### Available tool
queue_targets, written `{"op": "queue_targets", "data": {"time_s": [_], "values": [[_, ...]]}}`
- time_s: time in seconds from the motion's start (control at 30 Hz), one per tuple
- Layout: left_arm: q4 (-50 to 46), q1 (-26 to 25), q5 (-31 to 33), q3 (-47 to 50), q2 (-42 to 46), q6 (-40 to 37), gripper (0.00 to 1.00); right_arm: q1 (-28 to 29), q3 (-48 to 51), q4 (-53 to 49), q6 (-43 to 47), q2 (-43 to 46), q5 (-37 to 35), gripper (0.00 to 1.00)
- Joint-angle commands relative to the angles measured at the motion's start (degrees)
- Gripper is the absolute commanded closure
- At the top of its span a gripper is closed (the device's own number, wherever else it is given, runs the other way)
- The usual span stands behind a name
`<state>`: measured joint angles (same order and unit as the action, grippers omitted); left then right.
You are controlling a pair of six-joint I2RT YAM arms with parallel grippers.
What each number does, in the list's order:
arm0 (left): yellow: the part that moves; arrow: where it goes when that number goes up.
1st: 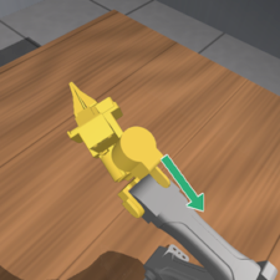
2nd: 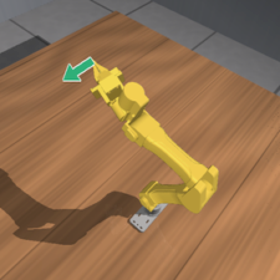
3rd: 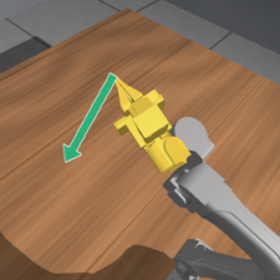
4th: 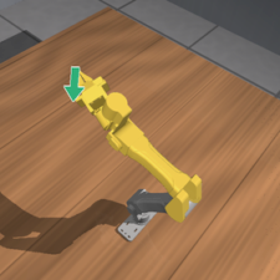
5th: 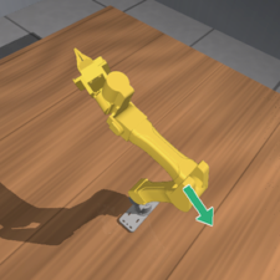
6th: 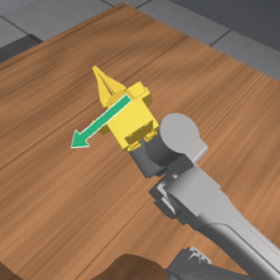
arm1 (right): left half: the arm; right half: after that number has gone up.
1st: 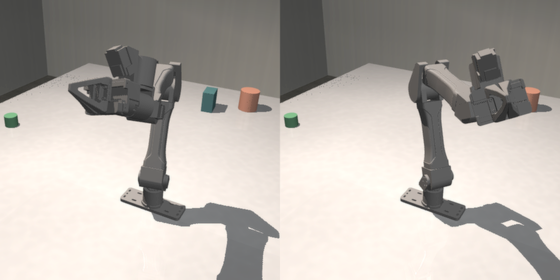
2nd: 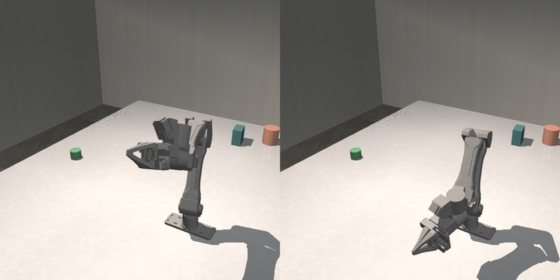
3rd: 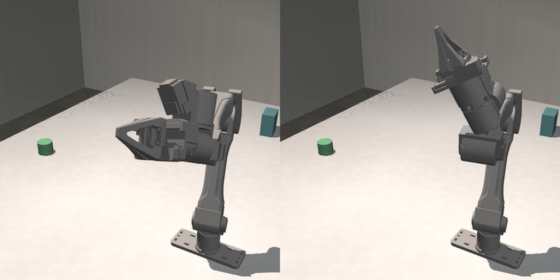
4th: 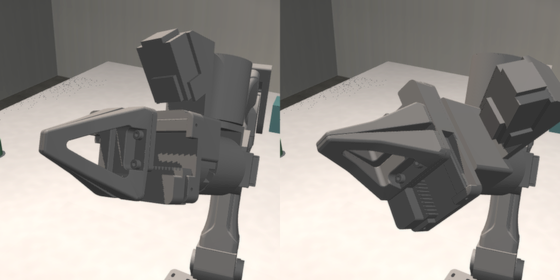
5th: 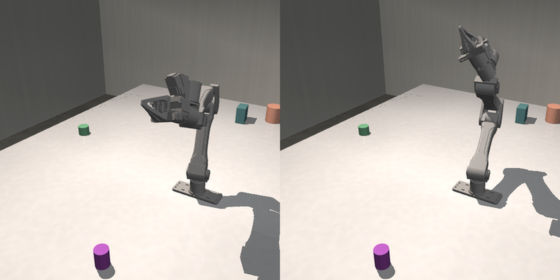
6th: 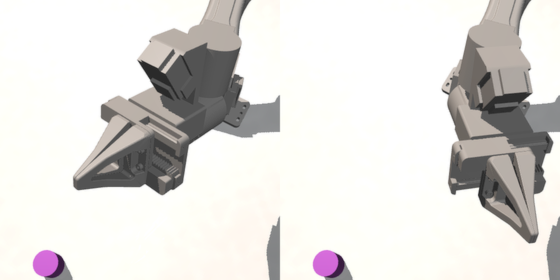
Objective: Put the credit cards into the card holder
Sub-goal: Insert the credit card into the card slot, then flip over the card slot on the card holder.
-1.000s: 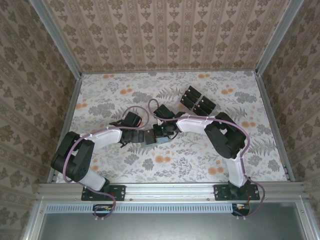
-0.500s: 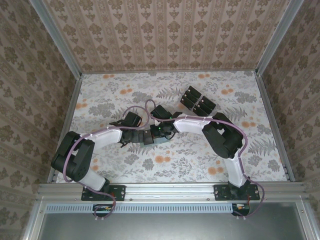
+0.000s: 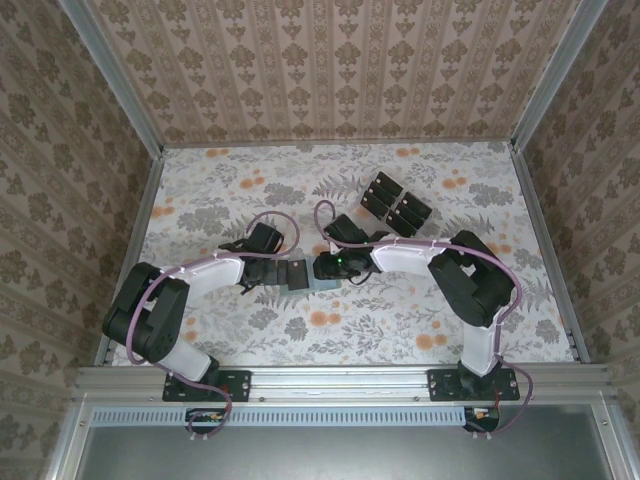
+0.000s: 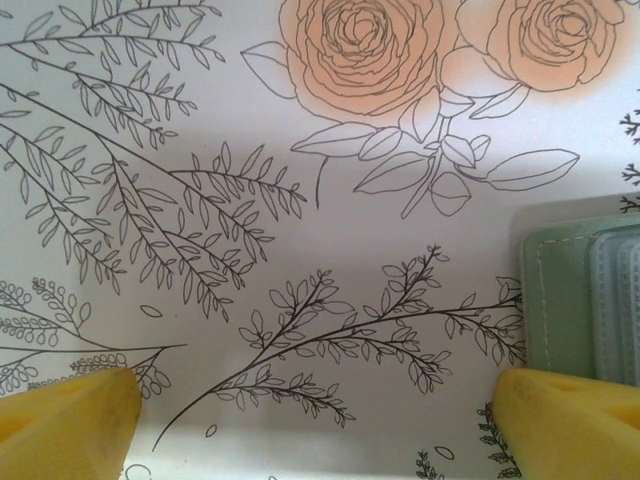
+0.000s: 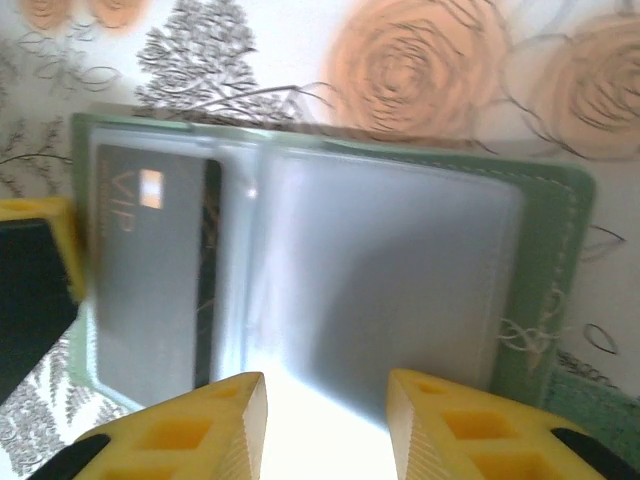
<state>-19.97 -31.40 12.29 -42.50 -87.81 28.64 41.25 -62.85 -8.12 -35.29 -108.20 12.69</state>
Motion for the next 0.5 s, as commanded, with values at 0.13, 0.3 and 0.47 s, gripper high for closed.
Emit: {"op": "queue_targets", "data": {"time_s": [0.13, 0.3, 0.47], "values": [[-0.31, 1.89, 1.09, -2.98, 1.1, -3.72, 0.0, 0.64, 6.45, 6.6, -6.04, 2.18, 1.9, 0.61], [-1.36, 3.96, 0.98, -3.83, 3.66, -5.49, 0.0, 2.13, 6.89, 6.79, -7.02, 3.83, 1.47, 0.61], [-1.7, 4.82, -0.19, -3.57, 6.77, -5.57, 0.0, 2.25, 5.95, 5.14, -6.49, 7.42, 0.06, 0.61]]}}
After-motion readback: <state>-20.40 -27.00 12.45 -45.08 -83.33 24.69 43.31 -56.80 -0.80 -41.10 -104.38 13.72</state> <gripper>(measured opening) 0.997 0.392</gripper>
